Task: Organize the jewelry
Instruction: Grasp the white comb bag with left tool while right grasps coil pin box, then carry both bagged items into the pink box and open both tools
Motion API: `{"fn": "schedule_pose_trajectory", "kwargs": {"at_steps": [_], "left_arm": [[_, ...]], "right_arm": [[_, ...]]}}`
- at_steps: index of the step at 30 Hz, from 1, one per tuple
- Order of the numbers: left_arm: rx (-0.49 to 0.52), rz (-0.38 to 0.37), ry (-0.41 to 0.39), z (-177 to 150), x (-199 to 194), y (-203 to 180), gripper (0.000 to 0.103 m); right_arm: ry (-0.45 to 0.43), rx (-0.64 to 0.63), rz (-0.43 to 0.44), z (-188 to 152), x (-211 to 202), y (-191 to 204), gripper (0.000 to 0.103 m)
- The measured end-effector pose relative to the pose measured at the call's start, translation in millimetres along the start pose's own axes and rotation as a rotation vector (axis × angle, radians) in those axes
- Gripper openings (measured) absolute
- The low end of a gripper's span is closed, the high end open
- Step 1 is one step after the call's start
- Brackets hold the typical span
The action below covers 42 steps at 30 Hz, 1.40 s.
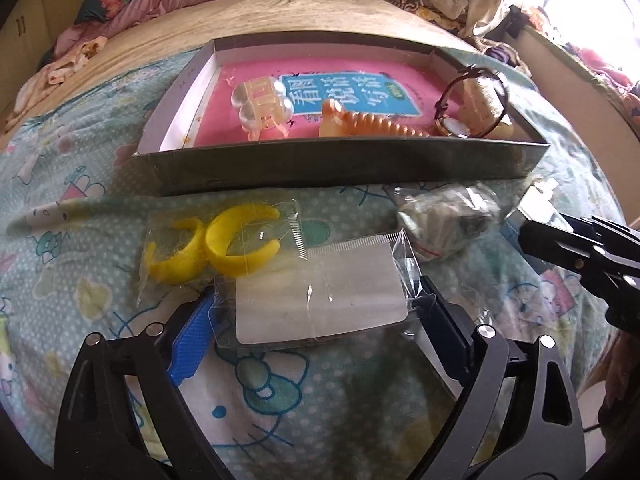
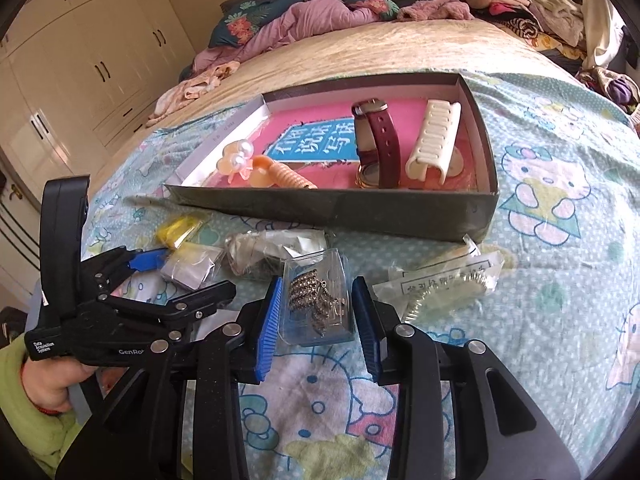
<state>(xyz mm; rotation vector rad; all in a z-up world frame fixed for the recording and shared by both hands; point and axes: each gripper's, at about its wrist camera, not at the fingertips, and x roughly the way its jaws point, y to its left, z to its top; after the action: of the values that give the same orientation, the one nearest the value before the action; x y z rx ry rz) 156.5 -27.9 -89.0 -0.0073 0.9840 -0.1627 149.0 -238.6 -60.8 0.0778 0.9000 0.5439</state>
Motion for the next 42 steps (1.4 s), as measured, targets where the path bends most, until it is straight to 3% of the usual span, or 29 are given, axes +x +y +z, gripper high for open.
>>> {"fn": "schedule_pose_trajectory", "kwargs": {"at_steps": [11,21,32,42], "left_arm": [[-0.008,-0.074,-0.092,-4.8,-54.4,1.2,0.084],[-0.059,-0.043,-0.192,13.2,-86.4,22.2,0.084],[-0.094,0.001,-0.225,40.7,-87.4,49.5,0.084],[-0.107,0.02,-0.202,58.2,-66.1,63.9,0.084]], "right_arm": [[-0.072,-0.037,0.018,13.5,-30.7,9.8,0.034],[-0.135,-0.05,0.003,26.2,-52.1,8.7,0.034],[-0.199,-0.036,-0.034,36.6,-66.8,-5.7,0.034],[-0.205,-0.059,-0.003,49.8,-53.6,4.5,0.034]]}}
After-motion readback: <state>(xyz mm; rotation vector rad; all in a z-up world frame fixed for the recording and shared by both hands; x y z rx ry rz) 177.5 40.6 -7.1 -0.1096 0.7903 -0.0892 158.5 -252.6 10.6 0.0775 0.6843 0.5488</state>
